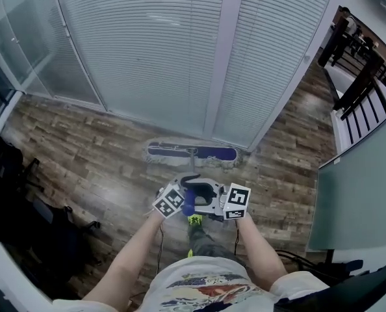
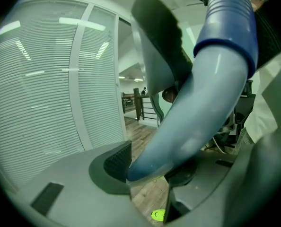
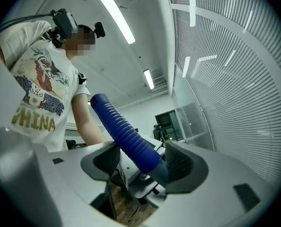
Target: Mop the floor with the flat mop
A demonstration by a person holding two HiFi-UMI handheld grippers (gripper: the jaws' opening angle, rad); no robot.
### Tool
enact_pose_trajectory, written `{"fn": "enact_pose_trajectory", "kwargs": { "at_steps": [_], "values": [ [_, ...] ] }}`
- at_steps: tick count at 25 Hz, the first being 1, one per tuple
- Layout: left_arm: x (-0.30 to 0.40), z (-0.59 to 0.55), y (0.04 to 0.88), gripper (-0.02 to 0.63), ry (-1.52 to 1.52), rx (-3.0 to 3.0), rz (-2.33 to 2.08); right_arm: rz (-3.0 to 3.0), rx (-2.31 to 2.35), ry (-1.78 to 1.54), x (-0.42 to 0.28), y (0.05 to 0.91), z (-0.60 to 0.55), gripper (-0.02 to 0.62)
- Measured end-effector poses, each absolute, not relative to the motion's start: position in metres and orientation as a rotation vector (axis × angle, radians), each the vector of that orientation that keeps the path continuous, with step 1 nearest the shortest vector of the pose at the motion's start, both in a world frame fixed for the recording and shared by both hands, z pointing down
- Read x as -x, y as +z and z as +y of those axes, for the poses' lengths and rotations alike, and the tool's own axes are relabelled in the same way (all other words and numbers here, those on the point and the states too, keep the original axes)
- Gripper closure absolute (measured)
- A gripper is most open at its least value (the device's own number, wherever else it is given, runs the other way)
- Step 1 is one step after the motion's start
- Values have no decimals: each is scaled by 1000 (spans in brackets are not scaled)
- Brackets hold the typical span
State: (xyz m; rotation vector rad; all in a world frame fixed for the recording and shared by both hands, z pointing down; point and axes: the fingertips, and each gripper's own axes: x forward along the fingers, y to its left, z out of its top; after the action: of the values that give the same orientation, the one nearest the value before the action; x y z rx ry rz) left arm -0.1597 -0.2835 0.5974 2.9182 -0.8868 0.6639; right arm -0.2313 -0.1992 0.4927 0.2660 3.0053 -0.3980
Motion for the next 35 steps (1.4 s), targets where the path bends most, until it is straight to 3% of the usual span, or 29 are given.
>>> {"fn": "enact_pose_trajectory", "kwargs": {
  "at_steps": [12,18,35],
  "values": [
    [198,-478,530,484,686,-2940,-910,2871,-51,-331,264,416,-409,328],
    [207,-559,507,509,624,-2912,-1011,2858,64,-212,272,393,-494,385],
    [240,-602,496,520,546,-2867,-1054,2890,-28,-171,312,380,-529,400]
  ]
}}
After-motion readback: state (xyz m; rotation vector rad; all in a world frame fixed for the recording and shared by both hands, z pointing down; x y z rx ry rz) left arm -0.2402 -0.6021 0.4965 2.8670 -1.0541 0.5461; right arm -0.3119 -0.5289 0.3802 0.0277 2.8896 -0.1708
